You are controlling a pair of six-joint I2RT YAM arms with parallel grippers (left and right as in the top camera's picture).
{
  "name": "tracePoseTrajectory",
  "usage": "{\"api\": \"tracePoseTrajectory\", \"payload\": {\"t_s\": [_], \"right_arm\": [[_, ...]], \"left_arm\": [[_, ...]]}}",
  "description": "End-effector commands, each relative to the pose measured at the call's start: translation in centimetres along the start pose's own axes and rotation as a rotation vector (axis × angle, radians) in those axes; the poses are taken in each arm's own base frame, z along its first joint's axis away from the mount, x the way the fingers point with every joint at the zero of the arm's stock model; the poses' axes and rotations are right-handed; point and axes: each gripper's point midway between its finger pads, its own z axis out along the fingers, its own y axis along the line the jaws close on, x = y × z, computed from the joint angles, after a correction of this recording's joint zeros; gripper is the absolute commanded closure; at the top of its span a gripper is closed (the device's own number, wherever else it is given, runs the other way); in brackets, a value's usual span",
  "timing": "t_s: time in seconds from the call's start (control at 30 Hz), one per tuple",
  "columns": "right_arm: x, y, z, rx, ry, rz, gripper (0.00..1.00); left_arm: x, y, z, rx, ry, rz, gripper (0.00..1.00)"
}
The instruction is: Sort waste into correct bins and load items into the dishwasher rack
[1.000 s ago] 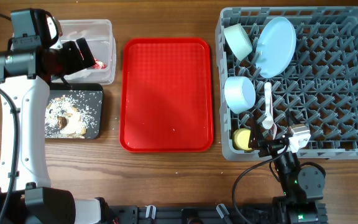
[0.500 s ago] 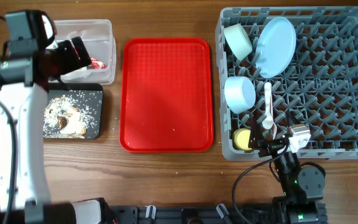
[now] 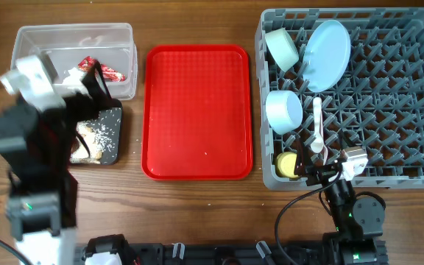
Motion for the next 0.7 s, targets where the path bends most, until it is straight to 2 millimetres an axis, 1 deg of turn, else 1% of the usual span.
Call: {"api": "tracePoseTrajectory", "payload": {"t_s": [0.0, 0.2, 0.3, 0.37, 0.5, 0.67], "right_arm": [[-0.3, 0.2, -0.1, -0.010, -0.014, -0.009, 0.00], [-0.3, 0.2, -0.1, -0.010, -0.014, -0.009, 0.00], [-0.3, 0.2, -0.1, -0.010, -0.014, -0.010, 0.00], [-0.3, 0.2, -0.1, -0.010, -0.014, -0.009, 0.00], [-0.3, 0.2, -0.1, -0.010, -0.014, -0.009, 0.00], [-0.3, 0.2, -0.1, -0.010, -0.014, -0.010, 0.00]], "left_arm": [[5.3, 0.5, -0.7, 0.043, -0.013, 0.016, 0.00], [11.4, 0.7, -1.9, 0.129, -0.147, 0.040, 0.00], [13.4, 0.9, -2.3, 0.142, -0.178, 0.046, 0.00], [14.3, 0.9, -2.6, 0.145, -0.188, 0.048, 0.00], [15.6, 1.2, -3.0, 0.132, -0.209, 0.047, 0.00], [17.2, 1.7, -3.1, 0.112, -0.171, 0.045, 0.00]]}}
